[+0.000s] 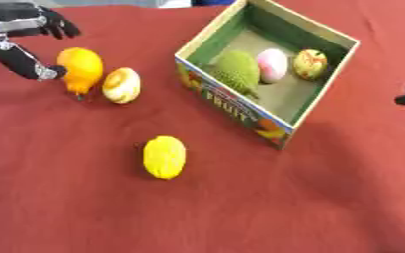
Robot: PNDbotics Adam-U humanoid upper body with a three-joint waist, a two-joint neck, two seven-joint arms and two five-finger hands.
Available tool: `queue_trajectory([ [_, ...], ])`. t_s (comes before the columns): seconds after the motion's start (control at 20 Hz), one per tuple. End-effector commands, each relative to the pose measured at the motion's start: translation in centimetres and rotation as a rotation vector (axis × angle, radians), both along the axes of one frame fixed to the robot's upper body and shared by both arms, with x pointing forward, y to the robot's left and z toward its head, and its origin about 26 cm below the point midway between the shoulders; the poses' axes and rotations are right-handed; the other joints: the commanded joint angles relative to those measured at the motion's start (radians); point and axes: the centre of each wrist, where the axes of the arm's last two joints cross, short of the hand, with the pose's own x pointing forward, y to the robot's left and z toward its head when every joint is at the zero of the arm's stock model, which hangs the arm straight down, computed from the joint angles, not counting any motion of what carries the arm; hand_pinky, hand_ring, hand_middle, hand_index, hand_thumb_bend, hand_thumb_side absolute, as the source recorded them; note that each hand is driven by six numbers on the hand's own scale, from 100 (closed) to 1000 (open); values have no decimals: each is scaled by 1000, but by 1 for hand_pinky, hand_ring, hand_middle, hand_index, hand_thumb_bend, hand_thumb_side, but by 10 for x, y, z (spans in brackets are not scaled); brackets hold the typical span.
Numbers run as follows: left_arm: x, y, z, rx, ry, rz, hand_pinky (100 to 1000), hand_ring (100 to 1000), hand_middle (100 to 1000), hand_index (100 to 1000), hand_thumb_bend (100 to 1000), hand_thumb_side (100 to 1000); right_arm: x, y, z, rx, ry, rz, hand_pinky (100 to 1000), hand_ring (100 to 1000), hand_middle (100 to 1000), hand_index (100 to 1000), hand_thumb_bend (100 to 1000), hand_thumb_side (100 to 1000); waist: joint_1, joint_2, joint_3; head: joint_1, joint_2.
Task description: Pick up objects on the table and place them in the box.
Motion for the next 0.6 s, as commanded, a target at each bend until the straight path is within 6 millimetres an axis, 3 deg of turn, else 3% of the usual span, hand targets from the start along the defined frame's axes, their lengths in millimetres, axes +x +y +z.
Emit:
queue_trajectory([
  [0.05, 0, 12, 14, 0, -40, 51, 857, 834, 816, 913, 330, 100, 0, 0, 7, -7, -27, -1, 849, 694, 694, 831, 100, 738, -4, -12, -3, 11, -17],
  [0.35, 11, 14, 0, 26, -97, 129, 843, 824, 802, 894, 307, 100, 2, 4, 7, 1, -31, 6, 849, 694, 693, 830, 100, 742, -10, 6, -16, 21, -28],
  [0.5, 16, 13, -7, 29, -100, 127, 818, 788, 749, 841, 211, 100, 2, 5, 7, 3, -35, 6, 849, 693, 693, 830, 100, 744, -12, 15, -19, 22, -29],
  [0.6, 17, 11, -9, 17, -112, 114, 801, 758, 707, 792, 100, 100, 3, 6, 7, 5, -34, 5, 850, 693, 694, 829, 100, 744, -12, 18, -19, 22, -28],
])
